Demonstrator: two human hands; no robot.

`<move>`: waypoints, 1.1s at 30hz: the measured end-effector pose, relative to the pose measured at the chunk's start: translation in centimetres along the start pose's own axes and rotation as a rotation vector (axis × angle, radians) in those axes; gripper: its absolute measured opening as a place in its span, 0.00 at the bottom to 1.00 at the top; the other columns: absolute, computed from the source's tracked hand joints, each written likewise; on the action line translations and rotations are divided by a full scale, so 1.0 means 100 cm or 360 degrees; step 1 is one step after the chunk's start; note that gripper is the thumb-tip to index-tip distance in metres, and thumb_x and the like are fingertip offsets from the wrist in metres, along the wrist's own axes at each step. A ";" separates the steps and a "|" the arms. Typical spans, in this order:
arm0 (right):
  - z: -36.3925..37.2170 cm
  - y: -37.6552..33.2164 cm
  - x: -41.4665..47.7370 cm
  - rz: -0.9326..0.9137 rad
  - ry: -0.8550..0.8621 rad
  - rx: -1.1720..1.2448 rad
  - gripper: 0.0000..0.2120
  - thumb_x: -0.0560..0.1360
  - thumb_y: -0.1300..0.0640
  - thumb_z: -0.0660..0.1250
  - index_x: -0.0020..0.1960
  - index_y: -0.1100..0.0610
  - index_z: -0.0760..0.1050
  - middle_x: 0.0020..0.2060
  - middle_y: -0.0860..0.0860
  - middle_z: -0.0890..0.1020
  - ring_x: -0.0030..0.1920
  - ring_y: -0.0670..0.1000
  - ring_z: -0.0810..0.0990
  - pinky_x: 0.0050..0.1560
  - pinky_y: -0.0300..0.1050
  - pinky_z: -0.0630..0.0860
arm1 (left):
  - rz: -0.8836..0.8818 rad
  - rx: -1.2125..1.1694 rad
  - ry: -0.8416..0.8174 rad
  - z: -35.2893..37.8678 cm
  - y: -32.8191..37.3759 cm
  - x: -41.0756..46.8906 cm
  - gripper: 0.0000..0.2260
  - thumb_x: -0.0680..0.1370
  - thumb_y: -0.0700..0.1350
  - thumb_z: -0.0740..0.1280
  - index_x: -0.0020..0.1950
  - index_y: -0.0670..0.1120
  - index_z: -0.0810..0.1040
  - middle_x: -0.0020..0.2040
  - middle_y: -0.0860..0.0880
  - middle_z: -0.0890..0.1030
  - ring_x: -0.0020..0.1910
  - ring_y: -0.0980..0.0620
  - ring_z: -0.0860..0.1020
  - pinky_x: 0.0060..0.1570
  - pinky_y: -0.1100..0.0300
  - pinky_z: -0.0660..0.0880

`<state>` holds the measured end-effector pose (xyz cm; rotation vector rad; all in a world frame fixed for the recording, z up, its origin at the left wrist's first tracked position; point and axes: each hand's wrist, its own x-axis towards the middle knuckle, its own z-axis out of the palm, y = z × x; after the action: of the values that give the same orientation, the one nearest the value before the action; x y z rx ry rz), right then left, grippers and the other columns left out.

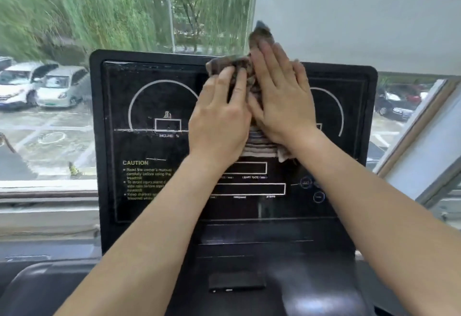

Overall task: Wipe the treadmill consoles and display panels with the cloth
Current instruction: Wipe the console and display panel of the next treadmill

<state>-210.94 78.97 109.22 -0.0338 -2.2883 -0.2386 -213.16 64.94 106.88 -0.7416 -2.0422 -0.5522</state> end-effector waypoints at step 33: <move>0.030 -0.175 0.048 -0.0672 0.0069 0.0158 0.29 0.79 0.46 0.54 0.77 0.58 0.61 0.76 0.58 0.62 0.77 0.57 0.58 0.76 0.55 0.51 | -0.0748 -0.0398 -0.0004 -0.078 -0.138 -0.064 0.26 0.81 0.45 0.60 0.78 0.45 0.55 0.74 0.46 0.65 0.71 0.52 0.63 0.63 0.68 0.57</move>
<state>-218.16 62.14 108.01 0.5044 -2.2403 -0.3377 -215.19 48.18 104.07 -0.3950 -2.1804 -1.0880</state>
